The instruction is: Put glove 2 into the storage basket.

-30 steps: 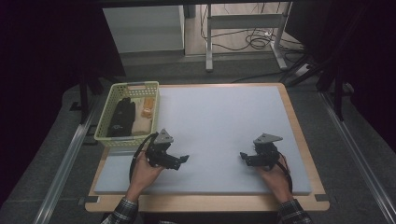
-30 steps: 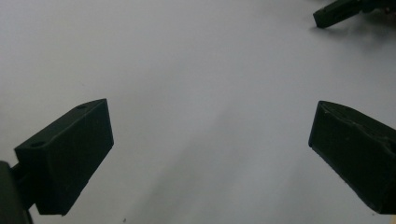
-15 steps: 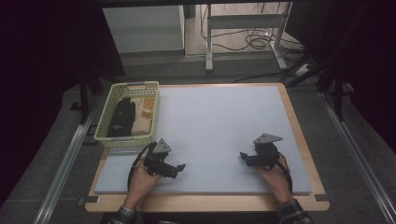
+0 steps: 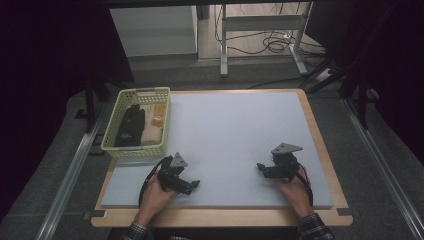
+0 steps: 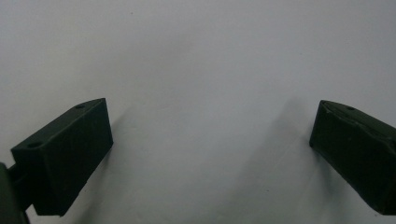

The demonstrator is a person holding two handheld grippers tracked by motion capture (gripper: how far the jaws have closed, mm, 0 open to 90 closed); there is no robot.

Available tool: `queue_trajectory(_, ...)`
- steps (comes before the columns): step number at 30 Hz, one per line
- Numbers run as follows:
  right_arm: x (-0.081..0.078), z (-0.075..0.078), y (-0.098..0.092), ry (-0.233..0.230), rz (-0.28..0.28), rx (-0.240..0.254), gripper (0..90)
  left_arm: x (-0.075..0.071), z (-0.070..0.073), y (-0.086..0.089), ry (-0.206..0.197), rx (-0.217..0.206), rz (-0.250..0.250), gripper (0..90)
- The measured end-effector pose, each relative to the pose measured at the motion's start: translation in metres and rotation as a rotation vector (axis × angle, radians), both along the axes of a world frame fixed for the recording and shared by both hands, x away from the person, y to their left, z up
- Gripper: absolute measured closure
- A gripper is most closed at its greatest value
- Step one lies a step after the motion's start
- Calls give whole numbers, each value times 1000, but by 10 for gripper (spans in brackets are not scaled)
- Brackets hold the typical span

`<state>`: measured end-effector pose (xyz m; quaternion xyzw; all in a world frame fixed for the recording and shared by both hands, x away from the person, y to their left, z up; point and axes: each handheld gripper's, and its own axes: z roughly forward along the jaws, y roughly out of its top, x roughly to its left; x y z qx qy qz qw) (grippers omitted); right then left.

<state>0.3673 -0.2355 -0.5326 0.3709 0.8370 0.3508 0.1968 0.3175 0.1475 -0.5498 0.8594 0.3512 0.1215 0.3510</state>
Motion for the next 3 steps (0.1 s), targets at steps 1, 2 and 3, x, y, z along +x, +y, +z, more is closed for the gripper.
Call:
queue_trajectory(1,0,0,0,0,0,0,218,0,0,0,-1,2,-1,0)
queue_trajectory(2,0,0,0,-1,0,0,218,0,0,0,0,2,-1,0)
queue_trajectory(3,0,0,0,-1,0,0,218,0,0,0,0,2,-1,0)
